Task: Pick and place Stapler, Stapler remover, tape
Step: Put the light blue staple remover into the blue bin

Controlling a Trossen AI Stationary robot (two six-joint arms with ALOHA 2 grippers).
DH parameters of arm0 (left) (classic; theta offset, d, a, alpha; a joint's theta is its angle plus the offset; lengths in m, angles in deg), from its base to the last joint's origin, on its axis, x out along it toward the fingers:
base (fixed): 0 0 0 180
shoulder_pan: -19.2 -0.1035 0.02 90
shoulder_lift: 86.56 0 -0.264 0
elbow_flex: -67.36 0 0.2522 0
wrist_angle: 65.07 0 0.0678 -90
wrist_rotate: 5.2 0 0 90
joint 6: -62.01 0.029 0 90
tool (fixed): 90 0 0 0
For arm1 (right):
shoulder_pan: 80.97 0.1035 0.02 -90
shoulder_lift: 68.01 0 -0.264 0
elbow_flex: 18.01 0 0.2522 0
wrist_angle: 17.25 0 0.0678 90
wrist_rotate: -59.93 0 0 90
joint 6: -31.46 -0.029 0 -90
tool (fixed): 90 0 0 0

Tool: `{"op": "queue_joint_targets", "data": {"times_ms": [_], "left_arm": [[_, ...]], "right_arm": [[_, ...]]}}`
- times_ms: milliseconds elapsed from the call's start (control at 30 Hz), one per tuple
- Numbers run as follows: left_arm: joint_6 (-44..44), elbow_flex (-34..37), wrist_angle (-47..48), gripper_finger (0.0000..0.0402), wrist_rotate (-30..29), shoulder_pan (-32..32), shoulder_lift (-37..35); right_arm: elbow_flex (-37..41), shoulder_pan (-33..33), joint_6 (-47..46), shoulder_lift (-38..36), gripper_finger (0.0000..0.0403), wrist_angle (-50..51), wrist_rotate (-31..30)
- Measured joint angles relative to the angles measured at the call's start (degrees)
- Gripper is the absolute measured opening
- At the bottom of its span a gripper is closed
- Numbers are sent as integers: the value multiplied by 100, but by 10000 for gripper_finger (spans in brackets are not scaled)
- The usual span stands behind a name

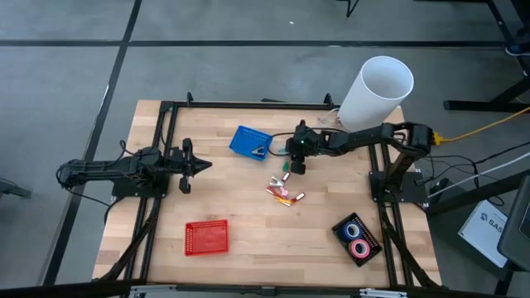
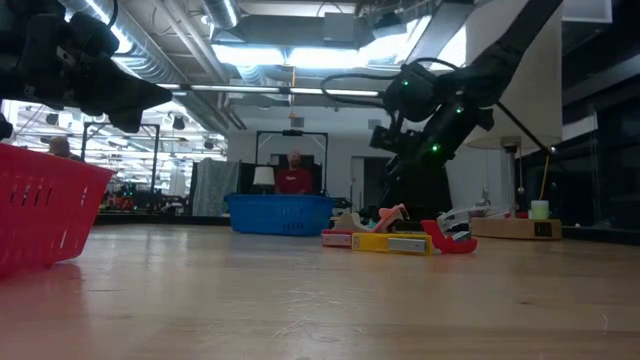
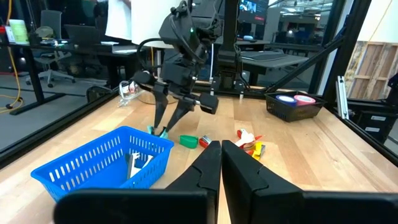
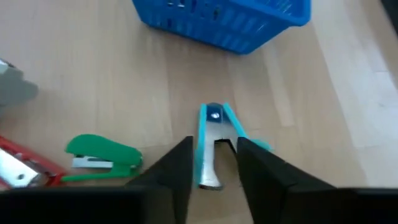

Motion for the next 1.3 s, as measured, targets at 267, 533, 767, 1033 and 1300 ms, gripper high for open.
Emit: {"op": "queue_joint_targets", "data": {"times_ms": [267,533,767,1033,1300], "left_arm": [[1,-1,-2,13,0,-1,1],[1,0,-2,10,0,-1,2],[0,2,0,11,0,0,1],[0,0,-2,11,0,2,0],[0,1,-2,8,0,0,1]], "right_arm": [[-9,3,-76,-3,12,119,-329],[-72,-2,-683,-84,5,434,-396],[-530,-76,-770,-233,2,1059,-205],[-1276,-109,-798,-319,1,1561,-76],[-2226,-129,-647,-319,0,1964,-83]]}}
